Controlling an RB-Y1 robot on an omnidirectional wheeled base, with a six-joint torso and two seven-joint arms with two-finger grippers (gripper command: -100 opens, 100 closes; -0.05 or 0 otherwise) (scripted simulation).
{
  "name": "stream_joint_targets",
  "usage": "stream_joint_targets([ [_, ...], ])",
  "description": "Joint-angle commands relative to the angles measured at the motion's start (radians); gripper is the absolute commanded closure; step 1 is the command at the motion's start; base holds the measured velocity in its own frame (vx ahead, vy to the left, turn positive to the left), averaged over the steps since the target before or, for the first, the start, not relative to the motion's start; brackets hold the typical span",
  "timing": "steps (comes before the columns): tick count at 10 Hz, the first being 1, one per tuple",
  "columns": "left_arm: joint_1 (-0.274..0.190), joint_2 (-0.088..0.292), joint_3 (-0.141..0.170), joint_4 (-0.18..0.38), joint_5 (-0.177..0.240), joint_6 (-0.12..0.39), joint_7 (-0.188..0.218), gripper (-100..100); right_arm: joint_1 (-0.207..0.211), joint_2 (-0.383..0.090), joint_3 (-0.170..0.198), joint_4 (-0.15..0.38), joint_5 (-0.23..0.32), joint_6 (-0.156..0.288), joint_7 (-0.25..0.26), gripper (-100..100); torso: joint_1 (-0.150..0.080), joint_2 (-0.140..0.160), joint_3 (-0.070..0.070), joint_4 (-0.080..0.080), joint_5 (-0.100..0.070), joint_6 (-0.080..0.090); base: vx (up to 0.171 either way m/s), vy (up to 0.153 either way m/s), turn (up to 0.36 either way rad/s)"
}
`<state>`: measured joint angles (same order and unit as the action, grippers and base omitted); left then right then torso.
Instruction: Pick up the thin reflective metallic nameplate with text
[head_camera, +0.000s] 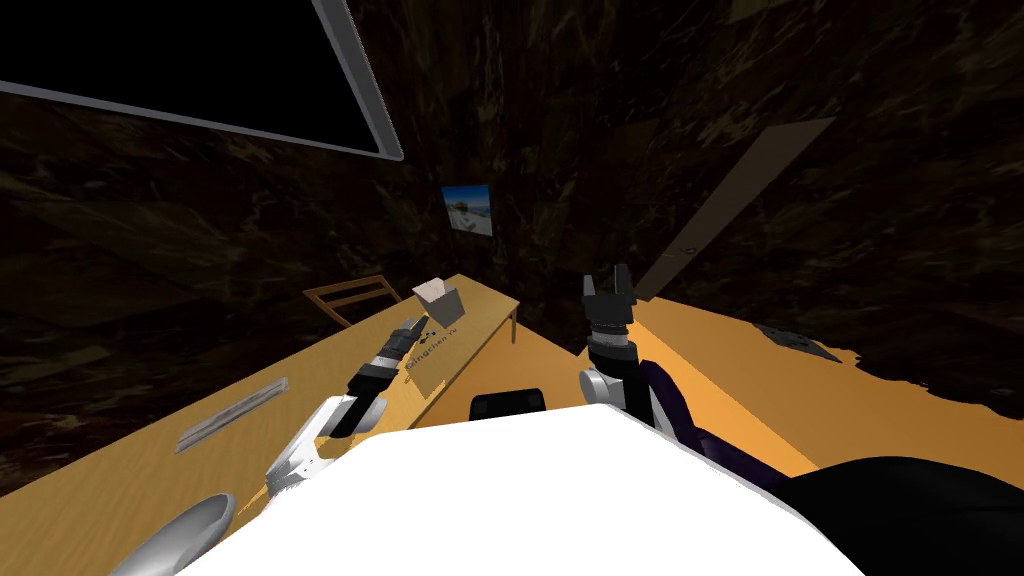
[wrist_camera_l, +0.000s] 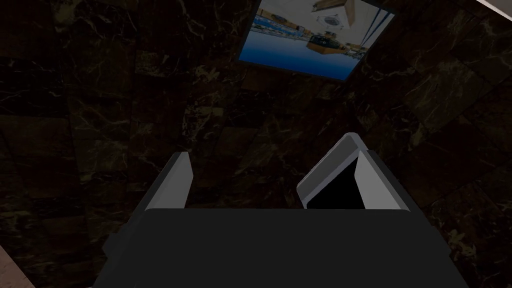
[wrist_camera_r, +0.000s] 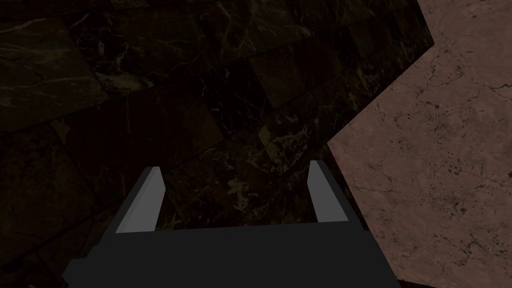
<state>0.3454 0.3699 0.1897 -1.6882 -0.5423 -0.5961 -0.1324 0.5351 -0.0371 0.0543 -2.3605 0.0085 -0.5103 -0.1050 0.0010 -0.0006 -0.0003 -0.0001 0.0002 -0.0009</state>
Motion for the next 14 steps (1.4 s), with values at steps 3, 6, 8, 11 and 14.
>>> stream_joint_targets([
  [3, -0.024, 0.045, 0.016, 0.110, -0.072, -0.024, -0.009, -100, 0.000, 0.000, 0.000, 0.000, 0.000, 0.000, 0.000, 0, 0.000, 0.000, 0.000, 0.000, 0.000, 0.000, 0.004, 0.014, -0.202],
  [6, -0.033, 0.068, 0.023, 0.181, -0.104, -0.034, -0.011, -100, 0.000, 0.000, 0.000, 0.000, 0.000, 0.000, 0.000, 0, 0.000, 0.000, 0.000, 0.000, 0.000, 0.000, 0.003, 0.010, -0.122],
  [8, -0.041, 0.089, 0.030, 0.239, -0.136, -0.044, -0.013, -100, 0.000, 0.000, 0.000, 0.000, 0.000, 0.000, 0.000, 0, 0.000, 0.000, 0.000, 0.000, 0.000, 0.000, 0.005, 0.018, -0.179],
  [11, -0.049, 0.110, 0.036, 0.320, -0.167, -0.055, -0.015, -100, 0.000, 0.000, 0.000, 0.000, 0.000, 0.000, 0.000, 0, 0.001, 0.000, 0.000, 0.000, 0.000, 0.001, 0.002, 0.023, -0.160],
  [14, -0.062, 0.147, 0.046, 0.407, -0.227, -0.079, -0.020, -100, 0.000, 0.000, 0.000, 0.000, 0.000, 0.000, 0.000, 0, 0.001, 0.000, 0.000, 0.000, 0.000, 0.000, 0.001, 0.022, -0.202],
])
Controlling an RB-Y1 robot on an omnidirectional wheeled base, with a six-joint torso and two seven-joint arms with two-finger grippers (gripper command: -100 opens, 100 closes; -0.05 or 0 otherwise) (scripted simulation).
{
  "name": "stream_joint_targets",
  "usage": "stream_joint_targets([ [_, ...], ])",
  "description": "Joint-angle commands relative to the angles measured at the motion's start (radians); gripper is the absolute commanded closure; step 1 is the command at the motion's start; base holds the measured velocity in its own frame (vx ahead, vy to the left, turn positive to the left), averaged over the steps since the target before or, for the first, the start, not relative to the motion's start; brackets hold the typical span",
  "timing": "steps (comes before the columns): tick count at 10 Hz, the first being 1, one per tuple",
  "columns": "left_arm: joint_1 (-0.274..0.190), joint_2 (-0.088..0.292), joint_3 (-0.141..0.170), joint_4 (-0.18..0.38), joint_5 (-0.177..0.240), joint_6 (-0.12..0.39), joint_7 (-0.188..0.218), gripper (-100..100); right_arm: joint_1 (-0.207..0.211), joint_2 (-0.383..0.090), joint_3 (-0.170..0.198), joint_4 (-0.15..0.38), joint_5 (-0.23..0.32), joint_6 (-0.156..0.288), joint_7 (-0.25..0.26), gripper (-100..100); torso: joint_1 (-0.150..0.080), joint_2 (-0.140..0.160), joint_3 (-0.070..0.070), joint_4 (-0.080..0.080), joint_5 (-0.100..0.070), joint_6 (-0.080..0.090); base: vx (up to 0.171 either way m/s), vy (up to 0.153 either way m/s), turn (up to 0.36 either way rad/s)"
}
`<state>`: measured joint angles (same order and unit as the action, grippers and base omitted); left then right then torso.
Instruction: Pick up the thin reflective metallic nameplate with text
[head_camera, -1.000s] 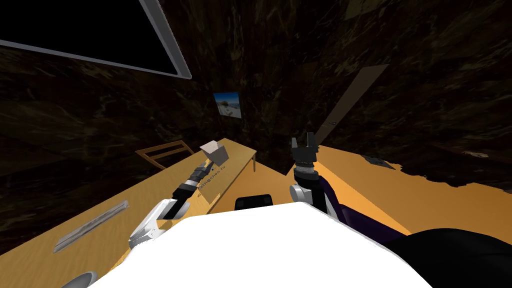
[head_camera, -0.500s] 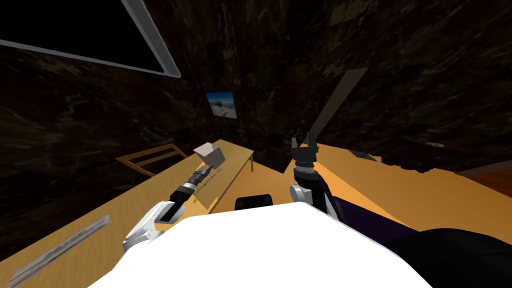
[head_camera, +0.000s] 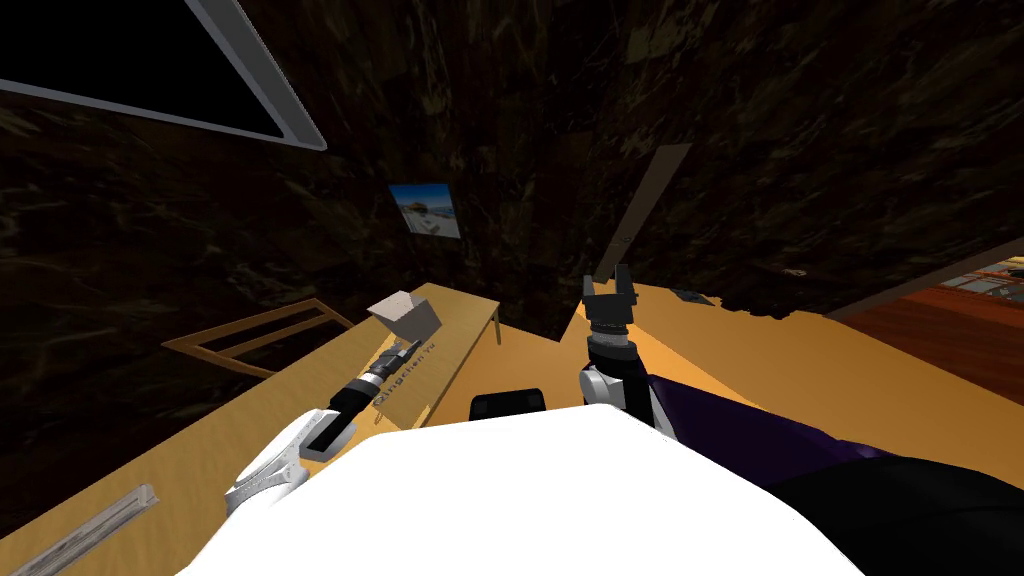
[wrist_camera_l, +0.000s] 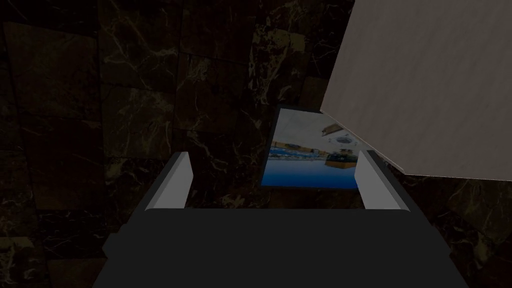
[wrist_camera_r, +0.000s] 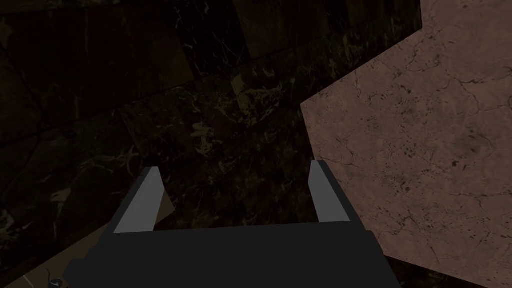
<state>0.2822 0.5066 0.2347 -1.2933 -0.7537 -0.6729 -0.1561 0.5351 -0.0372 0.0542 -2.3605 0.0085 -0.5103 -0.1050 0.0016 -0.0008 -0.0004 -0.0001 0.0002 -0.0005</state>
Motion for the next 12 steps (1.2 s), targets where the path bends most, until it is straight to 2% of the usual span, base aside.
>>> stream_joint_targets([
  [1, 0.002, 0.010, 0.001, 0.041, -0.016, -0.002, 0.003, -100, 0.000, 0.000, 0.000, 0.000, 0.000, 0.000, 0.000, 0, 0.000, 0.000, 0.000, 0.000, 0.000, 0.000, 0.001, 0.027, -0.117],
  [2, -0.004, 0.027, 0.006, 0.078, -0.044, -0.015, 0.000, -100, 0.000, 0.000, 0.000, 0.000, 0.000, 0.000, 0.000, 0, 0.000, 0.000, 0.000, 0.000, 0.000, -0.001, 0.001, 0.027, -0.224],
  [3, -0.004, 0.027, 0.006, 0.098, -0.044, -0.015, 0.000, -100, 0.000, 0.000, 0.000, 0.000, 0.000, 0.000, 0.000, 0, 0.000, 0.000, 0.000, 0.000, 0.000, 0.000, -0.004, 0.029, -0.122],
  [4, -0.008, 0.042, 0.010, 0.134, -0.072, -0.029, -0.003, -100, 0.000, 0.000, 0.000, 0.000, 0.000, 0.000, 0.000, 0, 0.000, 0.000, 0.000, 0.000, 0.000, -0.001, -0.006, 0.029, -0.224],
  [5, -0.008, 0.042, 0.010, 0.154, -0.072, -0.029, -0.003, -100, 0.000, 0.000, 0.000, 0.000, 0.000, 0.000, 0.000, 0, 0.000, 0.000, 0.000, 0.000, 0.000, 0.000, -0.005, 0.030, -0.113],
  [6, -0.012, 0.057, 0.013, 0.189, -0.099, -0.043, -0.007, -100, 0.000, 0.000, 0.000, 0.000, 0.000, 0.000, 0.000, 0, 0.000, 0.000, 0.000, 0.000, 0.000, -0.001, 0.000, 0.030, -0.182],
  [7, -0.012, 0.057, 0.013, 0.209, -0.099, -0.043, -0.007, -100, 0.000, 0.000, 0.000, 0.000, 0.000, 0.000, 0.000, 0, 0.000, 0.000, 0.000, 0.000, 0.000, -0.001, 0.001, 0.028, -0.145],
  [8, -0.016, 0.070, 0.016, 0.246, -0.125, -0.057, -0.011, -100, 0.000, 0.000, 0.000, 0.000, 0.000, 0.000, 0.000, 0, 0.000, 0.000, 0.000, 0.000, 0.000, -0.001, -0.002, 0.028, -0.218],
  [9, -0.016, 0.070, 0.016, 0.263, -0.125, -0.057, -0.011, -100, 0.000, 0.000, 0.000, 0.000, 0.000, 0.000, 0.000, 0, 0.000, 0.000, 0.000, 0.000, 0.000, -0.001, -0.007, 0.027, -0.113],
  [10, -0.019, 0.083, 0.018, 0.312, -0.149, -0.072, -0.015, -100, 0.000, 0.000, 0.000, 0.000, 0.000, 0.000, 0.000, 0, 0.000, 0.000, 0.000, 0.000, 0.000, -0.001, -0.009, 0.028, -0.239],
  [11, -0.019, 0.083, 0.018, 0.316, -0.149, -0.072, -0.015, -100, 0.000, 0.000, 0.000, 0.000, 0.000, 0.000, 0.000, 0, 0.000, 0.001, 0.000, 0.000, 0.000, -0.001, -0.007, 0.031, -0.100],
  [12, -0.021, 0.095, 0.020, 0.343, -0.172, -0.087, -0.019, -100, 0.000, 0.000, 0.000, 0.000, 0.000, 0.000, 0.000, 0, 0.000, 0.000, 0.000, 0.000, 0.000, -0.001, -0.009, 0.031, -0.198],
])
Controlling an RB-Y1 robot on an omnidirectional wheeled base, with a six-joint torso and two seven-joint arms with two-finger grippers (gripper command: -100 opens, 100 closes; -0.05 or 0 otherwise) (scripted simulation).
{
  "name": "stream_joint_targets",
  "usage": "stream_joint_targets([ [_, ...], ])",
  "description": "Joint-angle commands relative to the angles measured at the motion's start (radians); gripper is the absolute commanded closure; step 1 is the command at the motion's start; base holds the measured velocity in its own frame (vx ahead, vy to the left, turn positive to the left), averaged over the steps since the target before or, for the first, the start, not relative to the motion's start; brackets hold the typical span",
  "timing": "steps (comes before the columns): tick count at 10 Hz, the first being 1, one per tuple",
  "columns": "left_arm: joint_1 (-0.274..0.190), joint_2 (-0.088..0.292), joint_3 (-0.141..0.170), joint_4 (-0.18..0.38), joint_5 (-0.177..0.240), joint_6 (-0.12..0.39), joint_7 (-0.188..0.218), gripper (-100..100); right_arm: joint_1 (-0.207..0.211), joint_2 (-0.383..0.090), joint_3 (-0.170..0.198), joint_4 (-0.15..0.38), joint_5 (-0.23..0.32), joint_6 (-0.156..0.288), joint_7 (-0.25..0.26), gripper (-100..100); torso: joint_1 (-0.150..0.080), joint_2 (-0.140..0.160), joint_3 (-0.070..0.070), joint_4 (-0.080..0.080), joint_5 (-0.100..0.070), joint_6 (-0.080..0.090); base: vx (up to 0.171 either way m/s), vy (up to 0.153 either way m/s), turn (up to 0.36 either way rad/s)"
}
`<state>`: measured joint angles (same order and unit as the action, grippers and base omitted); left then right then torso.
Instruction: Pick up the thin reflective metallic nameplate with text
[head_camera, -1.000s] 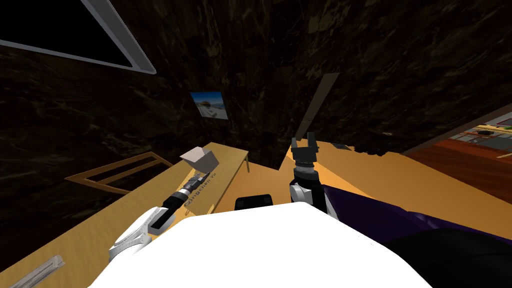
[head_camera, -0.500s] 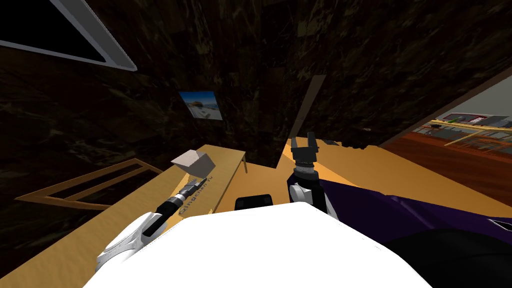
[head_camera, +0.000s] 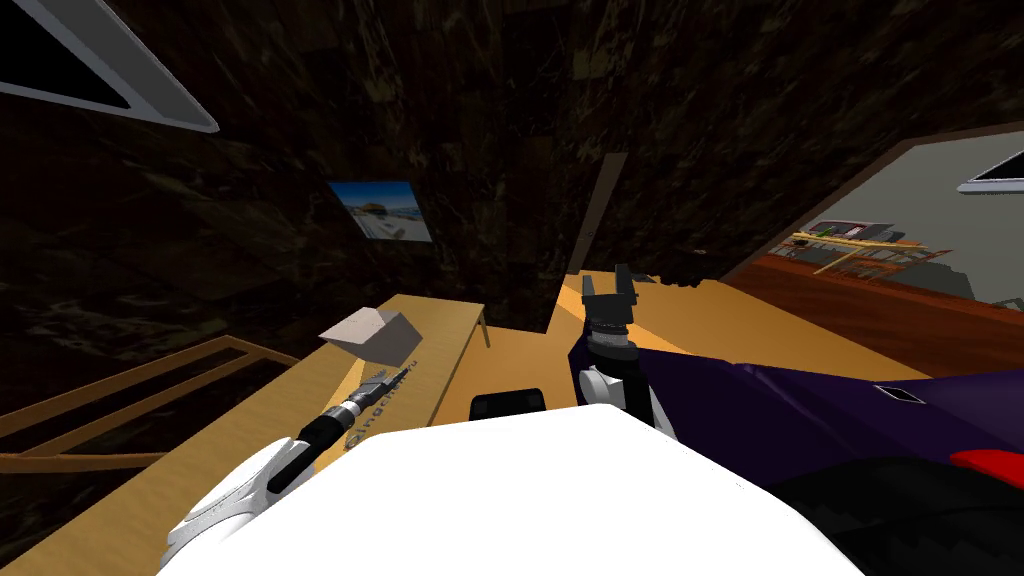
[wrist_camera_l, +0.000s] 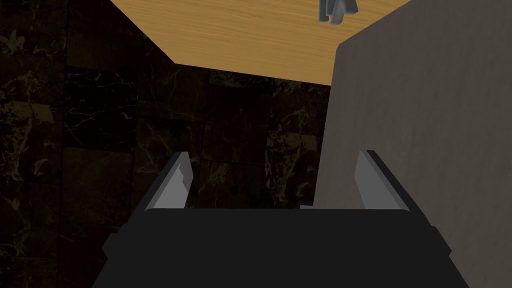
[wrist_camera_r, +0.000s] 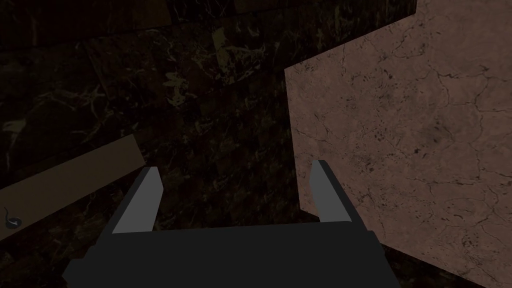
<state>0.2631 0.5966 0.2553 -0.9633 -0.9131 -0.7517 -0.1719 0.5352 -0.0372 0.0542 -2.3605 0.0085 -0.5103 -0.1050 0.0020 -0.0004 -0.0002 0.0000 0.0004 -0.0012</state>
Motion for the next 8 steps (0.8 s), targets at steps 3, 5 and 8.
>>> stream_joint_targets([
  [3, -0.003, 0.016, 0.001, 0.086, -0.034, -0.023, -0.008, -100, 0.000, 0.000, 0.000, 0.000, 0.000, 0.000, 0.000, 0, 0.000, 0.000, 0.000, 0.000, 0.000, 0.000, -0.007, 0.030, -0.135],
  [5, -0.004, 0.037, 0.002, 0.170, -0.073, -0.053, -0.017, -100, 0.000, 0.000, 0.000, 0.000, 0.000, 0.000, 0.000, 0, 0.000, 0.000, 0.000, 0.000, 0.000, 0.000, -0.015, 0.042, -0.237],
  [8, -0.004, 0.046, 0.001, 0.221, -0.090, -0.068, -0.022, -100, 0.000, 0.000, 0.000, 0.000, 0.000, 0.000, 0.000, 0, 0.001, 0.001, 0.000, 0.000, 0.000, -0.001, -0.018, 0.038, -0.108],
])
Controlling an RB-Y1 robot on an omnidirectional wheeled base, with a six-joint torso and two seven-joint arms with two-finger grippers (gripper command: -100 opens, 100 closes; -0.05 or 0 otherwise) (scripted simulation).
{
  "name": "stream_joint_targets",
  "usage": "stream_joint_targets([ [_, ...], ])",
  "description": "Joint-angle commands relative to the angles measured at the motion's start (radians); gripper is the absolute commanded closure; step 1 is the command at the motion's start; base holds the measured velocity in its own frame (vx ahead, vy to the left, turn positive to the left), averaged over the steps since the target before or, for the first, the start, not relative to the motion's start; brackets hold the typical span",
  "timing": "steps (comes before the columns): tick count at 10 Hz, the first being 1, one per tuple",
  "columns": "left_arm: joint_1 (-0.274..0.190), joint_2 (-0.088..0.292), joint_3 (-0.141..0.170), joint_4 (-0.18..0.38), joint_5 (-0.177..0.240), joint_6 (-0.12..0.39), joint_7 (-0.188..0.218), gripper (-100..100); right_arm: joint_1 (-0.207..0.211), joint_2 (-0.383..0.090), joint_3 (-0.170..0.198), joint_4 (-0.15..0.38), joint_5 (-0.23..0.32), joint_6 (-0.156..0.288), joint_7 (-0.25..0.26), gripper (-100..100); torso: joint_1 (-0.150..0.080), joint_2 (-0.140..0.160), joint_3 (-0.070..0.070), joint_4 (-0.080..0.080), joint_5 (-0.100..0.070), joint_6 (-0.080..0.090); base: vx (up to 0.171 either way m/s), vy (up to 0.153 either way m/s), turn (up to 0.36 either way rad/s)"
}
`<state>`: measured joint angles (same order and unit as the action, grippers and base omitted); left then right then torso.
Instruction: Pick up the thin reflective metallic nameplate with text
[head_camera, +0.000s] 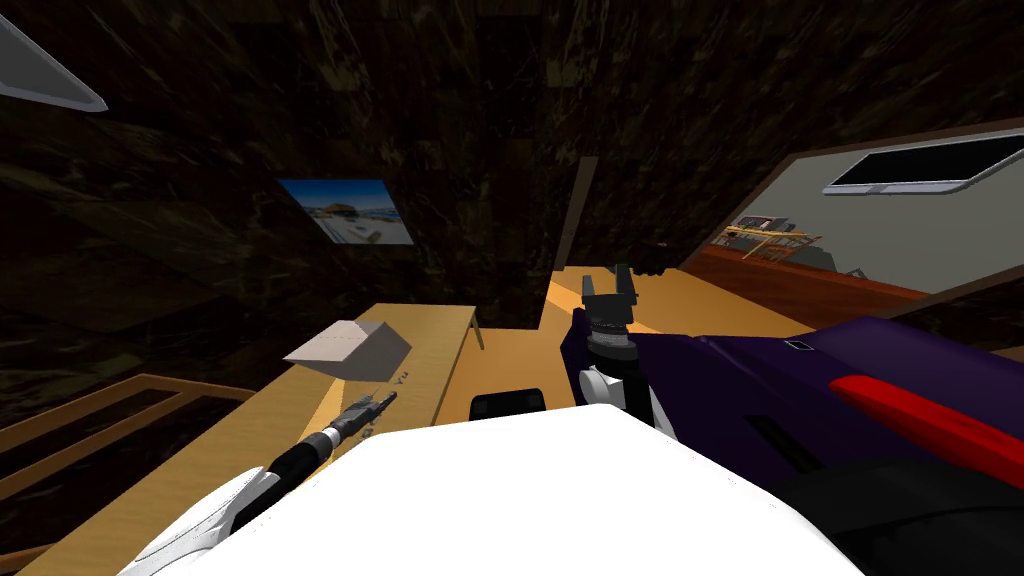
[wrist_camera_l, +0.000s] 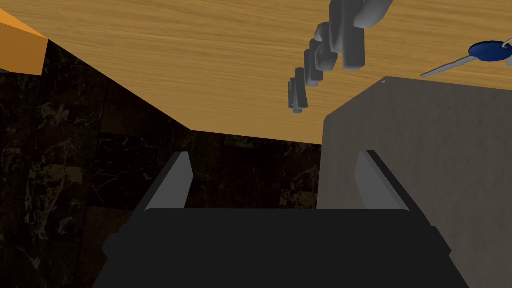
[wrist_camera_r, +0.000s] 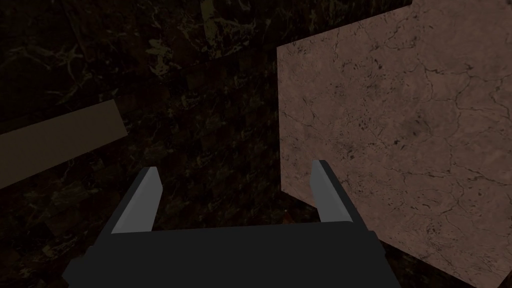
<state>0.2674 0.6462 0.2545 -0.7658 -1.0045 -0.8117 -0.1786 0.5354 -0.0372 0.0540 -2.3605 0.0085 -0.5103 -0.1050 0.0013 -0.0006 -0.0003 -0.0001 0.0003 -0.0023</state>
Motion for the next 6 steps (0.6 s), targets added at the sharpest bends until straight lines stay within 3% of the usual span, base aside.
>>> stream_joint_targets([
  [1, -0.008, 0.006, 0.002, 0.050, -0.015, -0.022, -0.020, -100, 0.000, 0.000, 0.000, 0.000, 0.000, 0.000, 0.000, 0, 0.000, 0.000, 0.000, 0.000, 0.000, 0.000, -0.009, 0.013, -0.125],
  [3, -0.008, 0.006, 0.002, 0.063, -0.015, -0.022, -0.020, -100, 0.000, 0.000, 0.000, 0.000, 0.000, 0.000, 0.000, 0, 0.000, 0.000, 0.000, 0.000, 0.000, 0.000, -0.007, 0.016, -0.052],
  [6, -0.003, 0.038, -0.003, 0.189, -0.060, -0.070, -0.036, -100, 0.000, 0.000, 0.000, 0.000, 0.000, 0.000, 0.000, 0, 0.001, 0.000, 0.000, 0.000, 0.000, 0.001, -0.021, 0.038, -0.222],
])
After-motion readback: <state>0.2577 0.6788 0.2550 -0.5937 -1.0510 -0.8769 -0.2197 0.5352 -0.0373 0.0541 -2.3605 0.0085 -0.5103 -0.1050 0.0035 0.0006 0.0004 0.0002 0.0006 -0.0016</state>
